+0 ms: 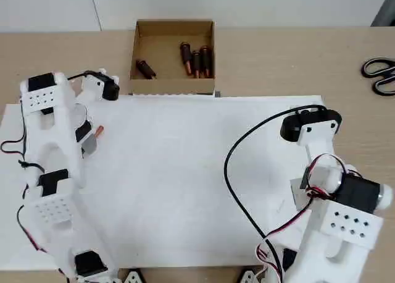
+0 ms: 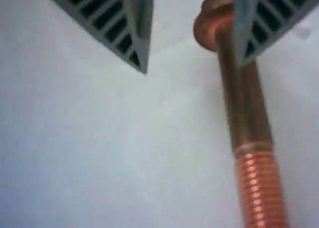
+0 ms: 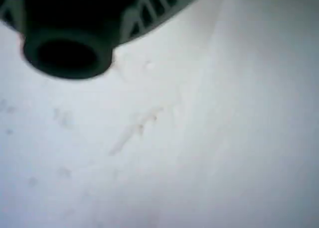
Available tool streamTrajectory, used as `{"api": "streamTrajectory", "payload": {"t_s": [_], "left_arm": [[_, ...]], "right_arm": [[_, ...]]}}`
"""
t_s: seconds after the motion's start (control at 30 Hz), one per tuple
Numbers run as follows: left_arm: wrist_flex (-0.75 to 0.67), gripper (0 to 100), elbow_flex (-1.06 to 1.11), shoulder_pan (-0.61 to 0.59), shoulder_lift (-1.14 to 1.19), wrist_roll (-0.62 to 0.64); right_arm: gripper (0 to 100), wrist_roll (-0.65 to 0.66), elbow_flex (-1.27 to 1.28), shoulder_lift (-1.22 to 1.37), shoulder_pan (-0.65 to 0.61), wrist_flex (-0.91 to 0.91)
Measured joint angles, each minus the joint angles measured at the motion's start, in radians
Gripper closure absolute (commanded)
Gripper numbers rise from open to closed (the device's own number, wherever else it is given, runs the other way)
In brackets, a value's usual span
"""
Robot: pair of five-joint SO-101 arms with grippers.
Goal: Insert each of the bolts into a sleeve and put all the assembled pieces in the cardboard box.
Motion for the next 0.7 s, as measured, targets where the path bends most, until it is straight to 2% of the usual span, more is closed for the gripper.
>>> {"api": "streamTrajectory", "payload": {"t_s": [0.27,0.47,0.7], "left_arm": [[-0.034,89,-0.025,-0.018,0.097,-0.005],[-0.038,100,-0.029,-0.012,0.129,-0.005],[-0.032,99,-0.037,-0.011,0.149,-0.006]], "right_arm": [[99.5,0.0,0.0,0.0,0.0,0.0],[99.5,0.0,0.0,0.0,0.0,0.0],[99.5,0.0,0.0,0.0,0.0,0.0]]}}
